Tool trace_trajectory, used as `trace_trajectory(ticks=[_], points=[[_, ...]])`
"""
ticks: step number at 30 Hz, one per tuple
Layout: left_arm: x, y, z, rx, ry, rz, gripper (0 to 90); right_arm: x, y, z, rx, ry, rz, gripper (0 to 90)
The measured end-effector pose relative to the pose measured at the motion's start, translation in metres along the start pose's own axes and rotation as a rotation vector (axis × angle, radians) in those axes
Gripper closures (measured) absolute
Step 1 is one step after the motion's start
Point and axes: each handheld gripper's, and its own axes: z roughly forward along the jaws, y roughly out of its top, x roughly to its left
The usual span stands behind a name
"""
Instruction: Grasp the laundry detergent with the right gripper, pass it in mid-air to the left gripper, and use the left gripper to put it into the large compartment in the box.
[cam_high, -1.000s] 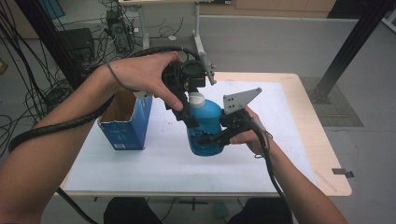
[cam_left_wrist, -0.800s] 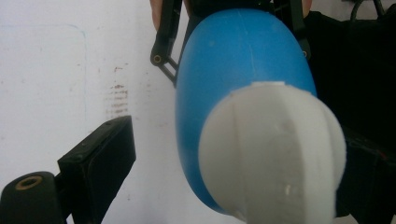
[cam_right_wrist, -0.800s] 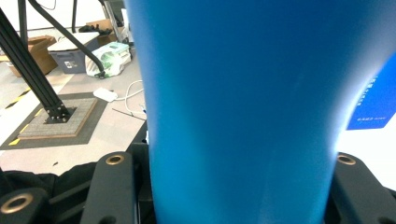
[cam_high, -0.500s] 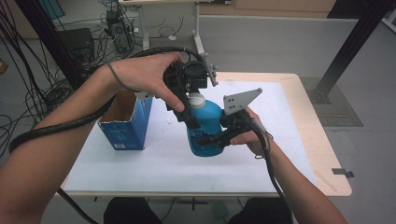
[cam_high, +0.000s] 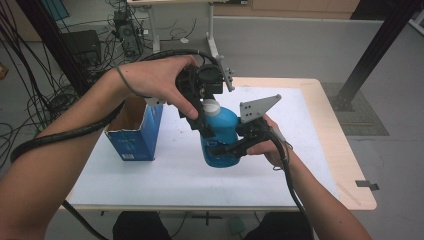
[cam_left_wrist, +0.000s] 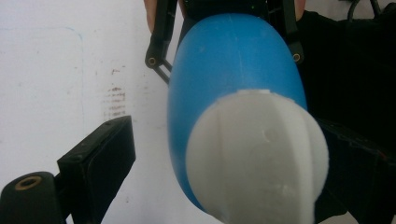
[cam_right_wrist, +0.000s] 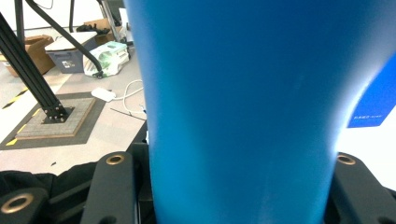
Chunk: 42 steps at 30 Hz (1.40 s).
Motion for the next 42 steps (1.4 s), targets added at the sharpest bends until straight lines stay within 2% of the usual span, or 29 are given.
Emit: trace_trajectory(ticks=[17,42], points=[[0.0056,0.0017,0.0049,0.012,-0.014,0.008,9.5,-0.0013,-0.0007,-0.0011,0.006,-0.002,-0.004,44.9],[0.0063,-0.0003,0.0046,0.024,-0.016,0.002,9.5,-0.0047,-0.0005,0.0009,0.01,-0.001,-0.001,45.1]])
